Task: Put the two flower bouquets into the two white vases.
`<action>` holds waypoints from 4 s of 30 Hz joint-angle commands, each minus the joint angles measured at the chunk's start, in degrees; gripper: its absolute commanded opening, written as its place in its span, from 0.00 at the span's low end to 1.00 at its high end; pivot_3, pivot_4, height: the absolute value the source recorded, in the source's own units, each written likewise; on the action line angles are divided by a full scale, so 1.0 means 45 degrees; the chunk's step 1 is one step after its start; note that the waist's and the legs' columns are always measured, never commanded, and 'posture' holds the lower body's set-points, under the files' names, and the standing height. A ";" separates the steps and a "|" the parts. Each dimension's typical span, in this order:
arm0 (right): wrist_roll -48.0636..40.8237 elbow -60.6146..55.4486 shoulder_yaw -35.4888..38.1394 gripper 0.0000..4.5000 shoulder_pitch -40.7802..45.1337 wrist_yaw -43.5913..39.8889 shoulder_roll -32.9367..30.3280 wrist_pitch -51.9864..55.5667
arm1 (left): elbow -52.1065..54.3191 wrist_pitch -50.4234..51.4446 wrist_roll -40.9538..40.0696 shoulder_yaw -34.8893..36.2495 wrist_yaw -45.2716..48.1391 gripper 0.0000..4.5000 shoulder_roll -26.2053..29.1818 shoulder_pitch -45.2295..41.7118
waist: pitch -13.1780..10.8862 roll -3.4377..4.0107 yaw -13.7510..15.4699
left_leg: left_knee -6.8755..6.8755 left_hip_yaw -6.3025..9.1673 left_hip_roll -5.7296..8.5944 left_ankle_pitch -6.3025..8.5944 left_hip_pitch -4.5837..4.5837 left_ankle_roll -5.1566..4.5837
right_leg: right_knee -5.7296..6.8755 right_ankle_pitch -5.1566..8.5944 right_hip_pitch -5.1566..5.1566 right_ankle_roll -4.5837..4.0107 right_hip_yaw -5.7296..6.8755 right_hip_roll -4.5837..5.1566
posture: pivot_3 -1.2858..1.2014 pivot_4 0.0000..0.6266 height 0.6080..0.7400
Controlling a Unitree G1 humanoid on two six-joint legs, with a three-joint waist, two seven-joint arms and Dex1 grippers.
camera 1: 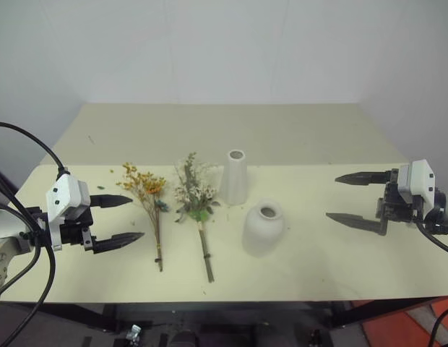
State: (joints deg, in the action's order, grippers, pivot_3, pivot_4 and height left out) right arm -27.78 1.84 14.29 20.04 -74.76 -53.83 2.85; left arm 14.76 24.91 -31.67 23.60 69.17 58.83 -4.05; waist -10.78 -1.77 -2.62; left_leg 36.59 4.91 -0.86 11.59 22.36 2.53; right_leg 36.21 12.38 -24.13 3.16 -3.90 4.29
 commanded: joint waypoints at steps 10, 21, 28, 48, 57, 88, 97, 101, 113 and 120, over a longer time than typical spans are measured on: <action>-0.0133 -0.0238 0.0330 0.99 0.0139 0.0051 0.0055 -0.0259 | -0.0119 0.0175 0.0334 -0.0285 -0.0486 1.00 0.0255 -0.0512 | 0.0000 0.0000 0.0003 | 0.0000 0.0000 0.0000 0.0000 0.0000 0.0000 | 0.0001 0.0000 0.0000 0.0000 0.0000 0.0000 | 0.52 0.24 1.00; -0.0057 -0.0322 0.0204 0.99 0.0129 0.0241 0.0348 -0.0291 | 0.1008 0.4576 0.0012 -0.1622 -0.3388 1.00 0.0543 -0.3106 | 0.0000 -0.0001 0.0003 | 0.0002 0.0001 0.0002 0.0000 0.0001 0.0000 | 0.0004 -0.0005 0.0003 0.0008 -0.0001 -0.0001 | 0.52 0.24 1.00; -0.0049 -0.0299 0.0104 0.99 0.0284 0.0202 0.0455 -0.0286 | -0.0131 1.1926 -0.0299 -0.4061 -0.5764 1.00 0.0596 -0.8382 | -0.0003 -0.0007 -0.0005 | 0.0020 0.0002 0.0007 0.0000 0.0006 -0.0001 | 0.0008 -0.0009 0.0007 0.0020 -0.0003 -0.0005 | 0.52 0.24 1.00; 0.0270 -0.0033 -0.0399 0.99 0.1066 0.0316 0.0793 -0.0323 | -0.7893 1.5021 -0.2788 -1.4080 -0.9154 1.00 -0.0372 -1.6833 | -0.0025 -0.0017 -0.0269 | 0.0032 0.0004 0.0018 0.0000 0.0024 0.0000 | 0.0026 -0.0007 -0.0020 0.0034 -0.0016 -0.0009 | 0.52 0.24 1.00; 0.0232 0.0004 -0.0431 0.99 0.1171 0.0210 0.0773 -0.0308 | -1.2158 1.5021 -0.5199 -1.5022 -1.2039 1.00 -0.2345 -1.7822 | -0.0035 -0.0025 -0.0192 | 0.0038 0.0004 0.0025 0.0000 0.0036 0.0000 | 0.0028 -0.0007 -0.0024 0.0035 -0.0017 -0.0002 | 0.52 0.24 1.00; -0.0355 -0.0506 -0.0381 1.00 0.0933 -0.0216 0.0704 0.0190 | -1.5933 1.5021 -0.4993 -1.2053 -1.6605 0.35 -0.5419 -1.6724 | -0.0042 -0.0033 -0.0146 | 0.0049 0.0005 0.0045 -0.0002 0.0049 0.0002 | 0.0018 -0.0015 -0.0024 0.0048 -0.0020 0.0013 | 0.52 0.24 1.00; -0.0162 0.0125 -0.0661 1.00 0.1536 -0.0690 0.0689 0.0127 | -1.5808 1.5021 -0.4767 -1.1260 -1.7258 0.00 -0.5284 -1.6624 | -0.0042 -0.0033 -0.0145 | 0.0051 0.0005 0.0048 -0.0002 0.0045 0.0003 | 0.0017 -0.0017 -0.0020 0.0051 -0.0020 0.0017 | 0.52 0.24 1.00; -0.0122 0.0416 -0.0761 1.00 0.1735 -0.0811 0.0692 0.0035 | -1.3959 1.5021 -0.4536 -1.0233 -1.8279 0.00 -0.4543 -1.5924 | -0.0042 -0.0033 -0.0186 | 0.0050 0.0005 0.0048 -0.0002 0.0045 0.0003 | 0.0015 -0.0018 -0.0022 0.0051 -0.0020 0.0018 | 0.52 0.24 1.00; 0.0030 0.0952 -0.0851 1.00 0.2169 -0.0803 0.0862 -0.0146 | -0.6997 1.2420 -0.1228 -0.5009 -1.8088 0.00 -0.3650 -1.3470 | -0.0049 -0.0034 0.0039 | 0.0050 0.0005 0.0049 -0.0012 0.0017 0.0022 | 0.0031 -0.0023 -0.0002 0.0044 -0.0024 0.0023 | 0.52 0.24 1.00; 0.0049 0.0884 -0.0731 1.00 0.2142 -0.0669 0.0837 -0.0131 | -0.4095 0.7181 -0.0221 -0.3798 -1.5247 0.00 -0.4315 -1.1706 | -0.0049 -0.0034 0.0092 | 0.0050 0.0003 0.0049 -0.0016 0.0047 0.0033 | -0.0007 -0.0096 -0.0009 -0.0038 -0.0023 0.0029 | 0.52 0.24 1.00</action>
State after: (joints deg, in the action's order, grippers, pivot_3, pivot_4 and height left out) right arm -27.15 6.78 9.55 28.80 -78.39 -49.80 3.12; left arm -7.60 63.99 -33.82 4.24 -3.62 38.82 -56.89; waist -11.00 -1.92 -2.20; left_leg 36.81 4.92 -0.64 11.52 22.57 2.68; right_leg 36.18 11.94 -24.17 2.98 -4.00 4.42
